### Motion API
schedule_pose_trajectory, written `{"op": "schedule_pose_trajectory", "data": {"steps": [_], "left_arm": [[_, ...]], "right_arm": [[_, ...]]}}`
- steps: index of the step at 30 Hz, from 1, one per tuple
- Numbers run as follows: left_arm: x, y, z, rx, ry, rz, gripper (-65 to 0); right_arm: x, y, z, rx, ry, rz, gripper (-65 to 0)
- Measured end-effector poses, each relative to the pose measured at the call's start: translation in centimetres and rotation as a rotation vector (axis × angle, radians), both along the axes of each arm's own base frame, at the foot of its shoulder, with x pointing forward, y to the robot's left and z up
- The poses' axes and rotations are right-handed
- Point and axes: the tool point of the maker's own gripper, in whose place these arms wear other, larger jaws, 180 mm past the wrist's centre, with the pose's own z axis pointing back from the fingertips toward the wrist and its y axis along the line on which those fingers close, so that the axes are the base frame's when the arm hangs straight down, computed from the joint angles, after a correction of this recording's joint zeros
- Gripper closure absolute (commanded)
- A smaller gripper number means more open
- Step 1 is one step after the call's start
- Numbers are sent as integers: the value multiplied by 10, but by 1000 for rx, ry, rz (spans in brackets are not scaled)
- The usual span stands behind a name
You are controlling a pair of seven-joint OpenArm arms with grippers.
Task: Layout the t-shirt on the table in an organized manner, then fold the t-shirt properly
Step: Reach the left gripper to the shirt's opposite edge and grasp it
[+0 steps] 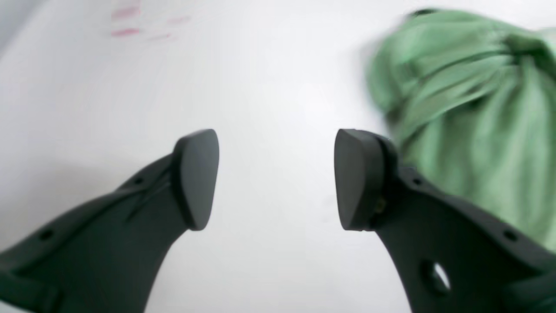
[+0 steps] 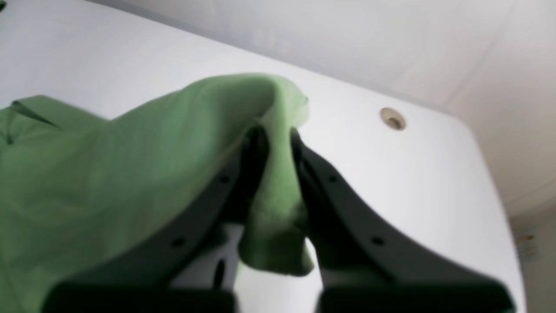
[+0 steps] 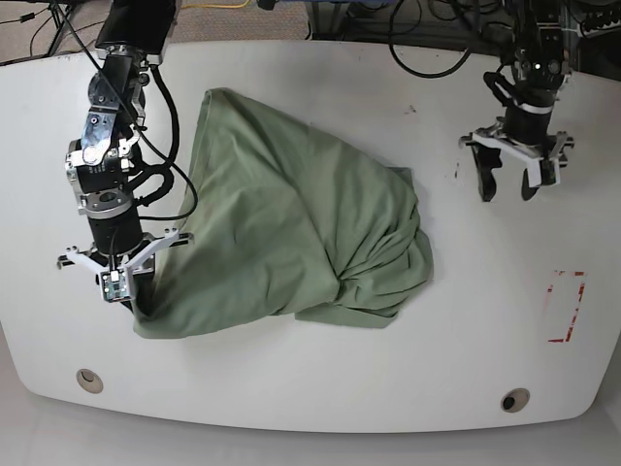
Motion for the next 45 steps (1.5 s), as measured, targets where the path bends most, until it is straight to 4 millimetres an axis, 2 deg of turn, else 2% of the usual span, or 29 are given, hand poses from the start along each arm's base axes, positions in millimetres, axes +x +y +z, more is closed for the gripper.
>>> {"op": "schedule_pose_trajectory", "data": {"steps": [5, 11, 17, 23, 30, 33, 38, 45], "left_arm": [[21, -28, 2, -34, 16, -69, -394], [42, -57, -7, -68, 30, -140, -394], [62, -68, -33, -134, 77, -110, -394], [82, -76, -56, -190, 122, -77, -394], [92, -98, -84, -216, 200, -113, -394], [96, -113, -88, -210, 214, -155, -394], [102, -125, -93, -218, 229, -177, -394], [120, -126, -96, -204, 185, -184, -392]], "right_arm": [[5, 0, 20, -14, -90, 21, -2], [7, 4, 30, -20, -134, 45, -2], [10, 0, 40, -34, -165, 42, -2], [10, 4, 38, -34, -159, 51, -2], [11, 23, 33, -41, -145, 106, -2], [11, 23, 33, -39, -145, 104, -2], [11, 20, 33, -37, -146, 96, -2], [11, 21, 33, -38, -147, 99, -2]]}}
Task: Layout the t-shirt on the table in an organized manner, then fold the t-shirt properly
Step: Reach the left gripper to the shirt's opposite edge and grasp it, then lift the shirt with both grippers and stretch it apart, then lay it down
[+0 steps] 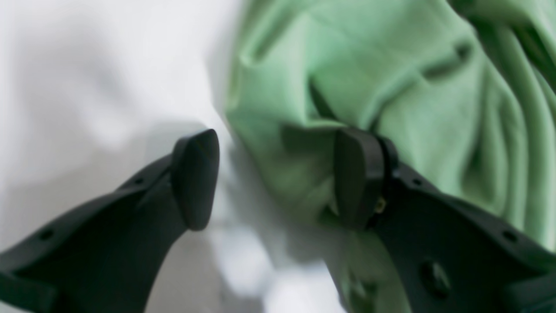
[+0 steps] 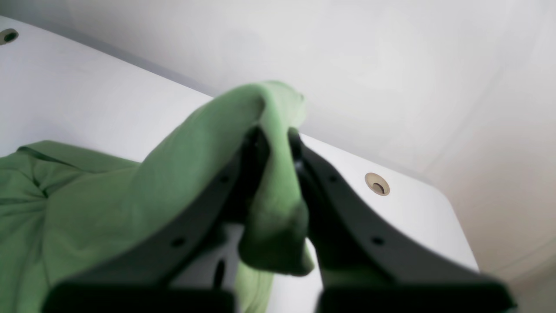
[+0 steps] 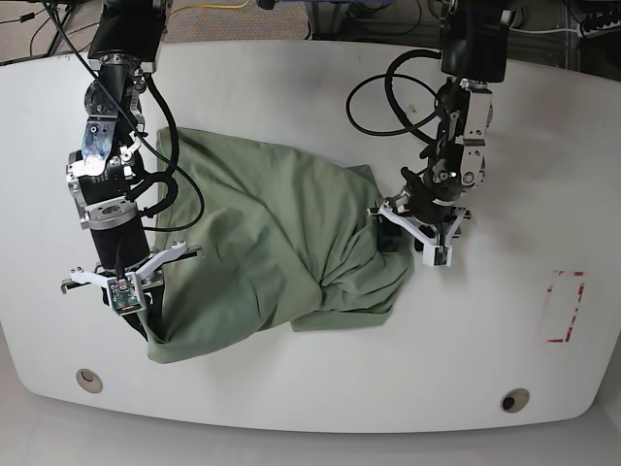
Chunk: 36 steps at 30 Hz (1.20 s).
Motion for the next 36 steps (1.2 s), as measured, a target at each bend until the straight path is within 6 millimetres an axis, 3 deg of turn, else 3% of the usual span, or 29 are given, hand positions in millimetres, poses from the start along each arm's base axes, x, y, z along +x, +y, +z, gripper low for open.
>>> {"op": "schedule_pose_trajectory", "data": {"steps": [5, 7, 13, 14, 22, 29, 33, 36], "left_arm": [[4, -7, -1, 5, 2, -20, -353], [4, -9, -2, 2, 2, -22, -292], [1, -9, -5, 4, 16, -24, -11], [1, -9, -6, 6, 18, -24, 0], [0, -7, -9, 4, 22, -19, 0], [-14, -6, 5, 10, -3, -34, 0], [-19, 8, 8, 52, -7, -51, 0], [-13, 24, 17, 73, -29, -24, 0]], "right_arm": [[0, -1, 0, -1, 1, -3, -2], [0, -1, 0, -1, 1, -3, -2], [-1, -1, -1, -1, 4, -4, -2], [-1, -2, -1, -1, 3, -6, -2], [-3, -3, -6, -1, 18, -8, -2], [-6, -9, -11, 2, 29, -27, -2], [-8, -30, -18, -35, 61, -110, -2], [-3, -33, -13, -58, 59, -141, -2]]}}
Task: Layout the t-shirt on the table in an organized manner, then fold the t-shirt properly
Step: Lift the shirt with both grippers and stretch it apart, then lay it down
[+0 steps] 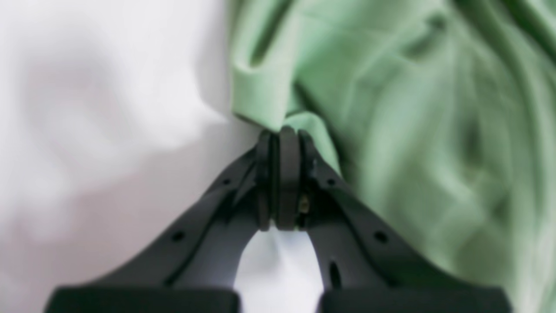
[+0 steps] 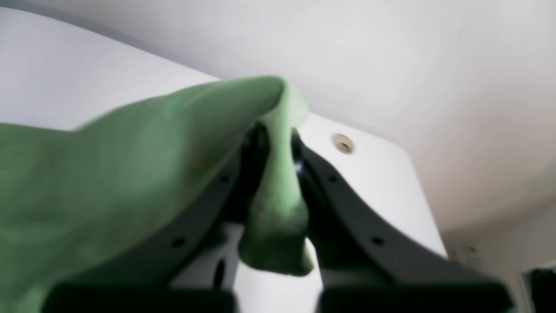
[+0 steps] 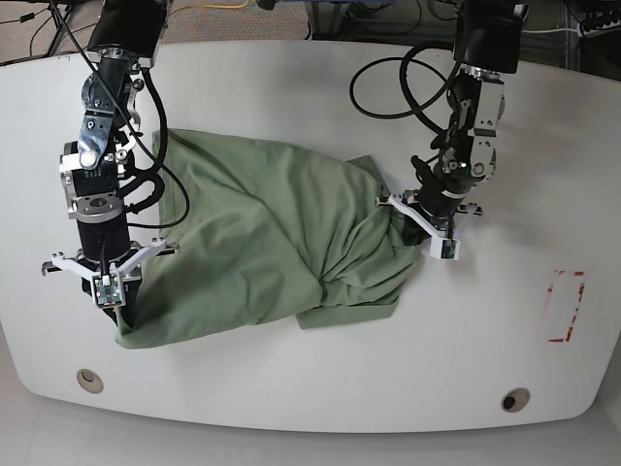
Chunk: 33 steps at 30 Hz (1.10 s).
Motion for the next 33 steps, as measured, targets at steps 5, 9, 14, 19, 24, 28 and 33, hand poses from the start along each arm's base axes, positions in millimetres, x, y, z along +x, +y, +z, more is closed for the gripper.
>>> {"op": "schedule_pose_trajectory", "data": {"steps": [5, 9, 14, 19, 24, 28, 33], "left_arm": [[14, 28, 37, 14, -100, 49, 0], [24, 53, 72, 43, -180, 89, 0], [37, 74, 114, 64, -221, 120, 0], [48, 94, 155, 30, -269, 179, 0], [57, 96, 202, -14, -346, 177, 0], [65, 101, 242, -17, -413, 187, 0], [76, 105, 282, -16, -491, 194, 0]], "right_arm": [[12, 17, 16, -6, -53, 44, -2], [24, 9, 22, -25, -58, 13, -2], [38, -9, 43, -72, -94, -45, -2], [57, -13, 64, -101, -134, -59, -2], [75, -16, 79, -125, -146, -69, -3], [87, -11, 97, -178, -161, -24, -3], [97, -7, 124, -210, -200, -3, -3]]}}
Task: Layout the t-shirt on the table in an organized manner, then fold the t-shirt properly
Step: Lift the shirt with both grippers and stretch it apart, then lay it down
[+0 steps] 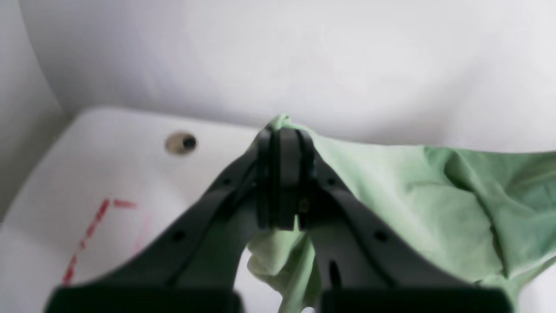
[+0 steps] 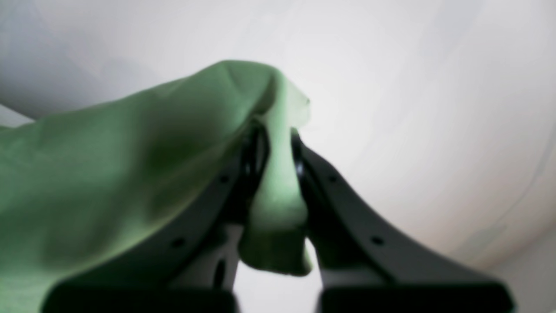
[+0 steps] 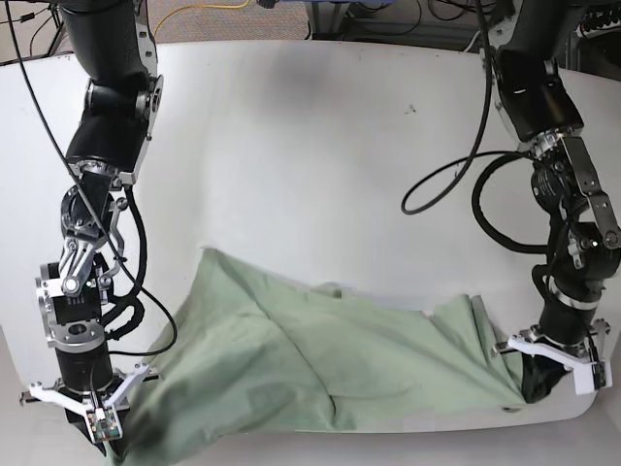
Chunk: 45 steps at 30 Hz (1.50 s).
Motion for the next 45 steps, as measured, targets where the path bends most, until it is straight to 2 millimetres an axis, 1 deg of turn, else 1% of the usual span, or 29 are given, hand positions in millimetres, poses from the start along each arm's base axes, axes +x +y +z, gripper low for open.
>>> {"op": "schedule_pose_trajectory", "data": {"steps": [2, 4, 6, 9, 12, 14, 15, 16, 18, 19, 20, 23, 25, 27, 29, 32, 35, 39, 42, 45], "left_arm": [[1, 2, 15, 14, -32, 1, 0], [2, 5, 28, 32, -58, 1, 0], [4, 11, 42, 44, -86, 15, 0], [3, 21, 56, 44, -120, 38, 0], [-1, 32, 58, 47, -120, 59, 0], [-3, 41, 52, 41, -89, 80, 0], [-5, 46, 47, 40, -73, 92, 0], [-6, 49, 43, 34, -63, 99, 0], [-13, 56, 27, 22, -30, 114, 0], [-17, 58, 17, 18, -8, 122, 0], [-22, 62, 3, 11, 20, 133, 0], [-35, 65, -41, -4, 133, 149, 0], [-43, 59, -63, -8, 183, 127, 0], [-51, 53, -81, -35, 220, 102, 0], [-62, 50, -100, -56, 265, 87, 0], [-82, 50, -128, -89, 335, 83, 0], [-103, 59, -151, -117, 391, 106, 0], [-131, 74, -176, -99, 474, 144, 0], [-149, 86, -187, -82, 518, 169, 0], [-166, 98, -194, -70, 547, 202, 0]], "right_arm": [[1, 5, 13, -22, -26, 26, -3], [2, 3, 26, -34, -50, 24, -3], [2, -6, 33, -46, -41, -6, -3], [1, -20, 42, -62, -33, -49, -3], [-1, -30, 46, -94, -27, -63, -3], [-4, -38, 42, -105, -9, -82, -3], [-6, -43, 36, -106, 4, -92, -3], [-8, -48, 30, -99, 15, -98, -3], [-15, -58, 14, -75, 37, -111, -3], [-20, -61, 3, -71, 58, -120, -3], [-25, -66, -10, -64, 84, -134, -3], [-38, -77, -52, -39, 172, -173, -3], [-47, -78, -80, -13, 225, -176, -3], [-58, -77, -108, 14, 278, -178, -3], [-74, -77, -140, 47, 346, -191, -3], [-101, -77, -177, 91, 423, -219, -3], [-128, -79, -205, 120, 486, -254, -3], [-155, -72, -228, 139, 541, -261, -3], [-173, -64, -245, 153, 584, -259, -3], [-192, -56, -265, 175, 642, -260, -2]]}}
